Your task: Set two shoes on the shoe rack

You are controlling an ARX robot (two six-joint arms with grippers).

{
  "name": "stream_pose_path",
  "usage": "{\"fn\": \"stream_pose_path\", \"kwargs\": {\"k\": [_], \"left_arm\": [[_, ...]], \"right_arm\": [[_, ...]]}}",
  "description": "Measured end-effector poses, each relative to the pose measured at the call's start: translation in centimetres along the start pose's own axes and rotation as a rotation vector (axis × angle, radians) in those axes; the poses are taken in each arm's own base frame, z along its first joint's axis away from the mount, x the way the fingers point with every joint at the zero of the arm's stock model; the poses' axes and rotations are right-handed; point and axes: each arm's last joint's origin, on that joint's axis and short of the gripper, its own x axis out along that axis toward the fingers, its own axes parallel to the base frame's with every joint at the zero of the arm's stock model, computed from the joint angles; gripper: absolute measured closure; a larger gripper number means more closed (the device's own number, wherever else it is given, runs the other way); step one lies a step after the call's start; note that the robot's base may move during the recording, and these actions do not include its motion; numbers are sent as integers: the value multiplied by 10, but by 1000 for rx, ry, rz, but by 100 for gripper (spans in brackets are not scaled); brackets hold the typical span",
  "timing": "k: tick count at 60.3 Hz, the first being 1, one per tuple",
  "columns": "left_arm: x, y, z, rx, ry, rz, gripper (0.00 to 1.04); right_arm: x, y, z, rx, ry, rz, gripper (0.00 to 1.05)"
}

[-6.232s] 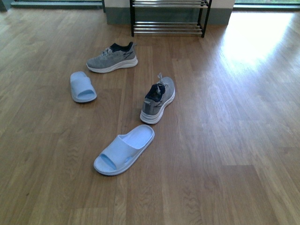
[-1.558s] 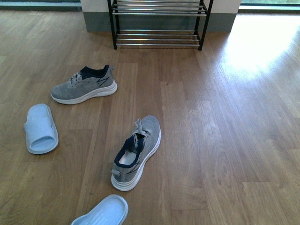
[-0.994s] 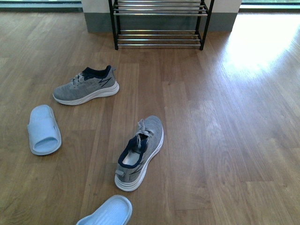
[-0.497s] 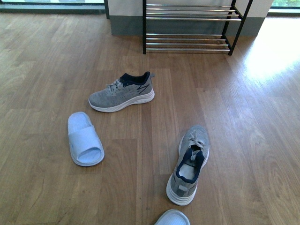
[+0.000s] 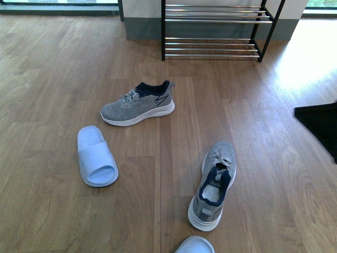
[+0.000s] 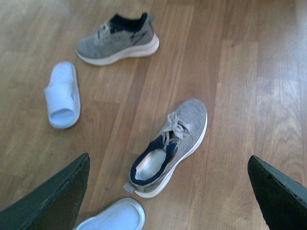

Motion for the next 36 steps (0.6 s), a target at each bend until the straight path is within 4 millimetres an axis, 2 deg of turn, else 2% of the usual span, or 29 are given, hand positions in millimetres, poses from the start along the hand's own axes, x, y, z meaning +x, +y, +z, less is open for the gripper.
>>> {"fn": "stream_pose_path", "kwargs": {"k": [7, 14, 22, 30, 36], "left_arm": [[0, 0, 0, 0, 0, 0, 9], [0, 0, 0, 0, 0, 0, 9], [0, 0, 0, 0, 0, 0, 9], [0, 0, 0, 0, 0, 0, 9], [0, 0, 0, 0, 0, 0, 9]], "right_arm": [[50, 2, -15, -21, 117, -2, 9], [87, 3, -28, -10, 190, -20, 9], [127, 2, -45, 99, 272, -48, 9], [159, 2, -64, 173, 339, -79, 9], [175, 4, -80, 190, 378, -81, 9]]}}
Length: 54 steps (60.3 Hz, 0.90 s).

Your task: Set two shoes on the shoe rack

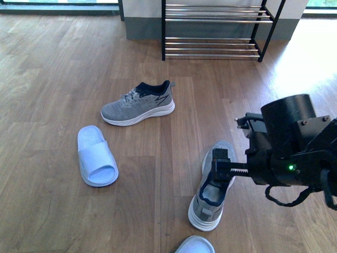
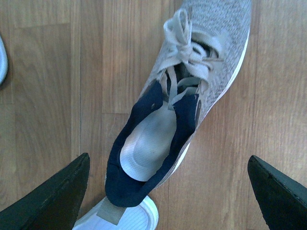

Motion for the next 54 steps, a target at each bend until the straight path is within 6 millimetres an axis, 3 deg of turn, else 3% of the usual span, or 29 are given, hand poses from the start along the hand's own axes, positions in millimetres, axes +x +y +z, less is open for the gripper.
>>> {"fn": "stream_pose_path", "kwargs": {"k": [20, 43, 47, 54], "left_arm": [[0, 0, 0, 0, 0, 0, 9], [0, 0, 0, 0, 0, 0, 9], [0, 0, 0, 0, 0, 0, 9], [0, 0, 0, 0, 0, 0, 9]], "right_arm": [[55, -15, -21, 23, 64, -52, 9], [97, -33, -9, 17, 11, -124, 10], [104, -34, -12, 37, 29, -136, 26], [106, -35, -13, 57, 40, -142, 43]]}}
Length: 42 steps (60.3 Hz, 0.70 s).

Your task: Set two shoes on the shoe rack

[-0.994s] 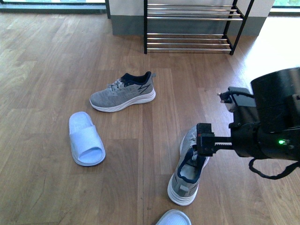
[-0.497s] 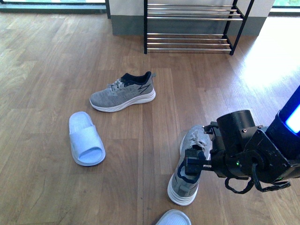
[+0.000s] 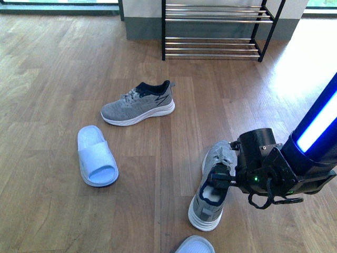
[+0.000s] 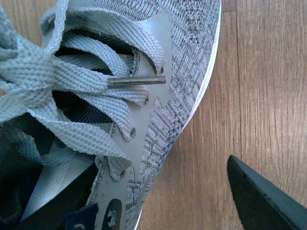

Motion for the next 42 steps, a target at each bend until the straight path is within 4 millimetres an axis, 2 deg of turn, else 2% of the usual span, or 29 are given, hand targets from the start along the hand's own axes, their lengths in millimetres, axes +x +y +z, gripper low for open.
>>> {"fn": "stream_pose_path", "kwargs": {"k": [23, 28, 36, 40, 42], "left_arm": [[0, 0, 0, 0, 0, 0, 9], [0, 0, 0, 0, 0, 0, 9], [0, 0, 0, 0, 0, 0, 9], [0, 0, 0, 0, 0, 0, 9], [0, 0, 0, 0, 0, 0, 9]], "right_arm": [[0, -3, -2, 18, -10, -41, 102], [-3, -4, -3, 18, -17, -49, 103], [-23, -9, -4, -13, -43, -60, 103], [-43, -13, -1, -42, -73, -57, 103], [-64, -18, 8, -72, -117, -50, 103]]}}
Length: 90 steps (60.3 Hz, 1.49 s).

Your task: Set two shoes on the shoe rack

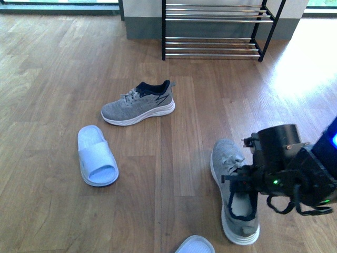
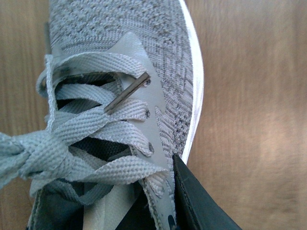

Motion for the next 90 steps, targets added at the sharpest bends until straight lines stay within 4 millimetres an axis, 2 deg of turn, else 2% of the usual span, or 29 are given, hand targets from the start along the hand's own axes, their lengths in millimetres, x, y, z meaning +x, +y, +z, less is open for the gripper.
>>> {"fn": "stream_pose_path", "kwargs": {"k": [6, 9, 10, 13, 23, 32, 39, 49, 62, 70, 77, 90], "left_arm": [[0, 0, 0, 0, 0, 0, 9], [0, 0, 0, 0, 0, 0, 9], [0, 0, 0, 0, 0, 0, 9], [0, 0, 0, 0, 0, 0, 9], [0, 0, 0, 0, 0, 0, 9], [0, 0, 0, 0, 0, 0, 9], [0, 0, 0, 0, 0, 0, 9], [0, 0, 0, 0, 0, 0, 9], [0, 0, 0, 0, 0, 0, 9], [0, 0, 0, 0, 0, 0, 9], [0, 0, 0, 0, 0, 0, 9], [0, 0, 0, 0, 0, 0, 9]], "right_arm": [[-45, -14, 29, -33, -114, 22, 103], [-78, -23, 47, -65, -195, 26, 103], [-84, -24, 49, -64, -208, 25, 103], [-127, -36, 63, -90, -299, 18, 103], [-200, -51, 63, -121, -405, 15, 103], [-269, -59, 65, -166, -575, 13, 103], [-307, -65, 61, -180, -694, 1, 103], [-340, -75, 37, -153, -740, -4, 103], [-369, -84, -3, -140, -822, -22, 103], [-369, -89, -24, -122, -850, -67, 103], [-353, -87, -49, -110, -837, -89, 103], [-352, -86, -51, -114, -838, -82, 103]]}}
